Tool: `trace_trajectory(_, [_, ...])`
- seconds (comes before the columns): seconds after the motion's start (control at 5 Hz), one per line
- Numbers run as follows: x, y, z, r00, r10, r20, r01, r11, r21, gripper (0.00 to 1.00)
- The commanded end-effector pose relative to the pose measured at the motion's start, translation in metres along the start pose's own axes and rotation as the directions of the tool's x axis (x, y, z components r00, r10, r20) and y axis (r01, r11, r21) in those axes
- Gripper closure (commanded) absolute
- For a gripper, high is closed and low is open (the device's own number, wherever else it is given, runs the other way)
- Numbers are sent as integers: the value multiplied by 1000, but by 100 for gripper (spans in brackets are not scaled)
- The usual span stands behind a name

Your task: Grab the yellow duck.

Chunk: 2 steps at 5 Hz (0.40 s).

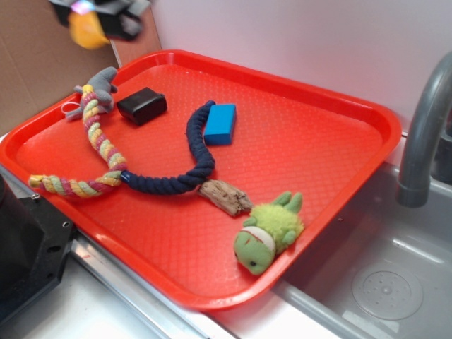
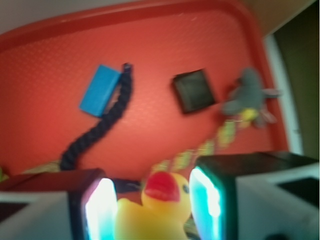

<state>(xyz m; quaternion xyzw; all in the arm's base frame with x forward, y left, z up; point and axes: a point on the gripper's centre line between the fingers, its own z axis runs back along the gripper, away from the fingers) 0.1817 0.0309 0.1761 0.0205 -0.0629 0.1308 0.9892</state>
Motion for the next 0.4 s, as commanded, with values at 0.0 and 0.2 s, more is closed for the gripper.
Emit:
trace_trajectory(0.0, [-12,-11,46,984,-107,139,104,994,26,100])
trace_trajectory(0.2, [-17,-14,48,985,-103,138,103,995,8,100])
